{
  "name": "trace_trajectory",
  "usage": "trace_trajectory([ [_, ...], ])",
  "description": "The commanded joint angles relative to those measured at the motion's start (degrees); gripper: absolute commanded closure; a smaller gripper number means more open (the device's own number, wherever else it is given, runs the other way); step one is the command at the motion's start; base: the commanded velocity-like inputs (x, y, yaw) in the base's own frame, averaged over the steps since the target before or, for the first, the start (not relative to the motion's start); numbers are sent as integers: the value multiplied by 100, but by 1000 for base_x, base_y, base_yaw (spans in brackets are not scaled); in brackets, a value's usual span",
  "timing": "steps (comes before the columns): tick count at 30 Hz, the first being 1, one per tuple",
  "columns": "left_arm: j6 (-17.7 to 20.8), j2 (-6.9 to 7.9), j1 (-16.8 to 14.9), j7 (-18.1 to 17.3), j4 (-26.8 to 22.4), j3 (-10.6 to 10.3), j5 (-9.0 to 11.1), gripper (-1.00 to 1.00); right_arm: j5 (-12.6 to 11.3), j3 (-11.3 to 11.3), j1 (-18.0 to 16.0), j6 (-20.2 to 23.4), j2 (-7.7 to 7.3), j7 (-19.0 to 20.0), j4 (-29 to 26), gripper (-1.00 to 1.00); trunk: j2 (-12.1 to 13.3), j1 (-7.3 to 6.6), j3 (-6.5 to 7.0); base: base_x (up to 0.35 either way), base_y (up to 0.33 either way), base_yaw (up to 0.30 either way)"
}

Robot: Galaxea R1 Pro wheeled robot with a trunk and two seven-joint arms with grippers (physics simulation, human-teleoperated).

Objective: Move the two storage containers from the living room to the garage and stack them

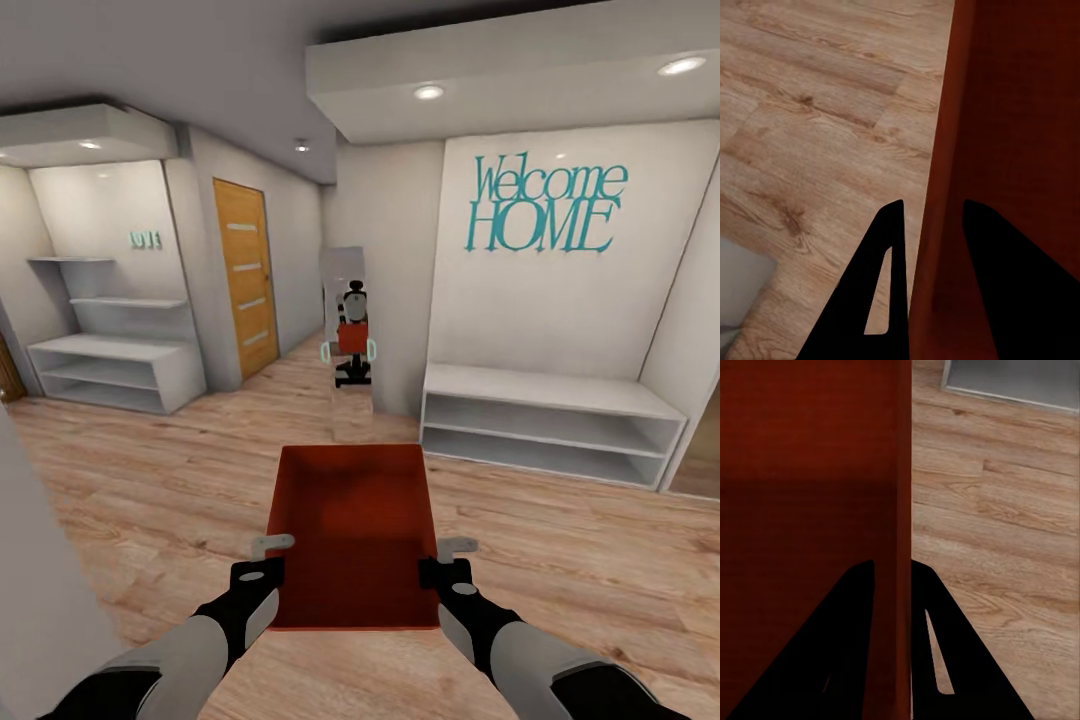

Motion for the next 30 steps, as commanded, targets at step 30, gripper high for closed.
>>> trace_trajectory([
  [30,-8,211,3,29,16,113,40,100,-22,-373,-12,-264,-41,-115,-12,100,-6,4,-8,323,0,0],
])
